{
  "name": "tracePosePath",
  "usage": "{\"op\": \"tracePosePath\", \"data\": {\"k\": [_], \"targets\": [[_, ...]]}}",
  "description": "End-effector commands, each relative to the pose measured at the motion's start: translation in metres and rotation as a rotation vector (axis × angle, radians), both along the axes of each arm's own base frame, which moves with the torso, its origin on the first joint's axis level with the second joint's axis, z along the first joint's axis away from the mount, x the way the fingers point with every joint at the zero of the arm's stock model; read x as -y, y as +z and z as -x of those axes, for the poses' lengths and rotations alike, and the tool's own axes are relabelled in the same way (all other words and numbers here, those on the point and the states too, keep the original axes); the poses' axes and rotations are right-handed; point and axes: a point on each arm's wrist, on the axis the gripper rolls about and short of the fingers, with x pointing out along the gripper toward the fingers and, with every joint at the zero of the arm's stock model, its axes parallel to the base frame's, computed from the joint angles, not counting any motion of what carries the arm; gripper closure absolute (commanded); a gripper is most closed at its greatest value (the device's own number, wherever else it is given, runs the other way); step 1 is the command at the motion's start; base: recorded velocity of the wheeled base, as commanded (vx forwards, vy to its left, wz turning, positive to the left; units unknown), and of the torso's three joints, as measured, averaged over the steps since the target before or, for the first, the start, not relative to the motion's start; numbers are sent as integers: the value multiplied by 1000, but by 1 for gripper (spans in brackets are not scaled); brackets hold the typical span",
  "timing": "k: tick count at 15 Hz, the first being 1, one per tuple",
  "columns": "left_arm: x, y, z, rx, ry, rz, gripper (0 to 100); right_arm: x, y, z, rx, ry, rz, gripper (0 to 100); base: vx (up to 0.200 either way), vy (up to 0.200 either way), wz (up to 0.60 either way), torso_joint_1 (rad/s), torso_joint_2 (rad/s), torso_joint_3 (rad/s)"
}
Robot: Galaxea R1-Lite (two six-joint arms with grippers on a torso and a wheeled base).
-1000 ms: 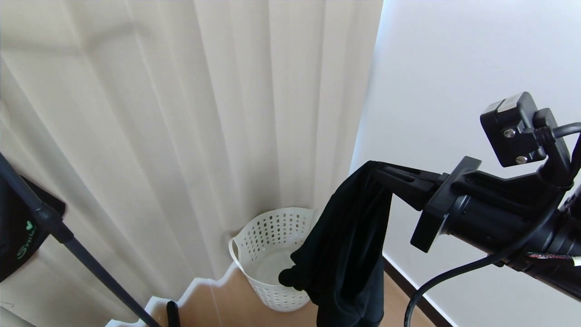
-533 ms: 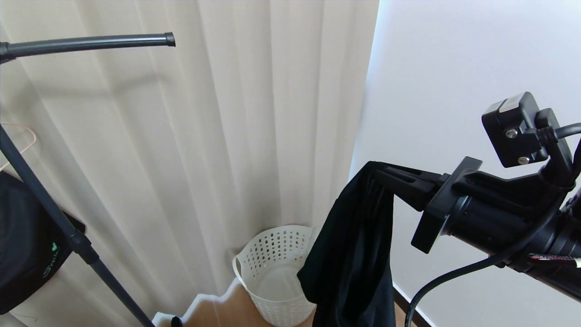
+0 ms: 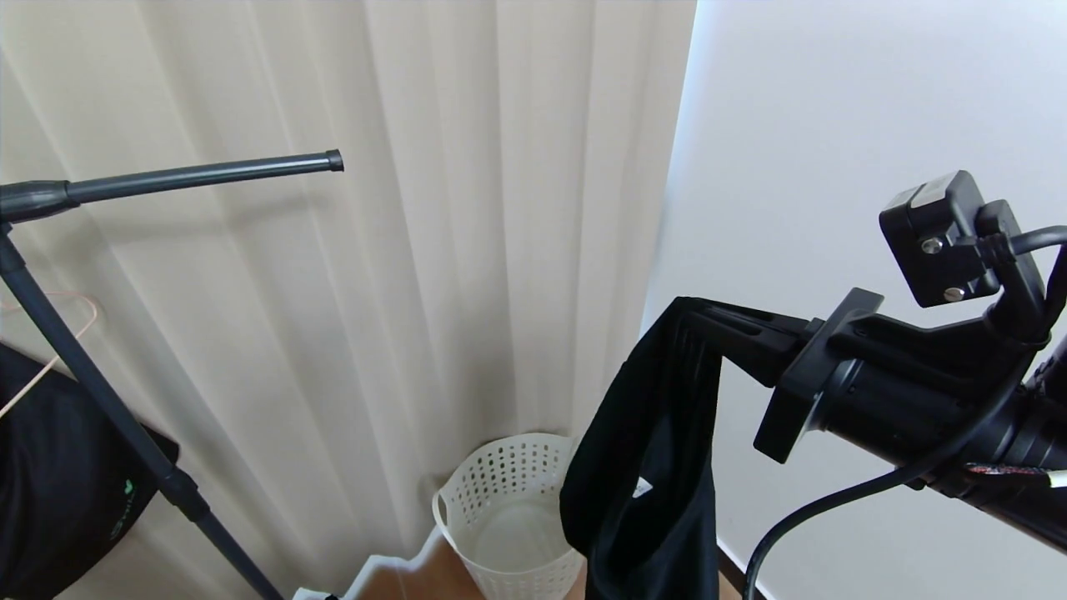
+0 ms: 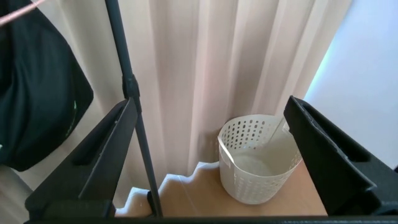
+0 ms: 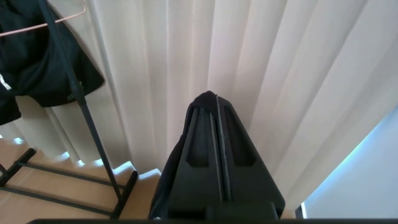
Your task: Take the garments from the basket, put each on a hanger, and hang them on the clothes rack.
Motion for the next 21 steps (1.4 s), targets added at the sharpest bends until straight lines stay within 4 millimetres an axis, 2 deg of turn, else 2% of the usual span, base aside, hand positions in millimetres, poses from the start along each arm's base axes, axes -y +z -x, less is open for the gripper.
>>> {"op": "tracePosePath", "data": {"k": [1,7,14,21], "targets": [[0,0,0,0,0,1,0,0,-1,-1,-1,-3,2,100,0,0,0,242,-564,-334],[0,0,0,0,1,1,0,1,-2,0,-3,-3,4,100,0,0,0,244,-564,-325],[0,0,0,0,1,2,0,2,-3,1,-1,-4,6,100,0,0,0,128,-285,-158],[0,0,0,0,1,2,0,2,-4,1,-3,-6,8,100,0,0,600,9,-7,0]]}}
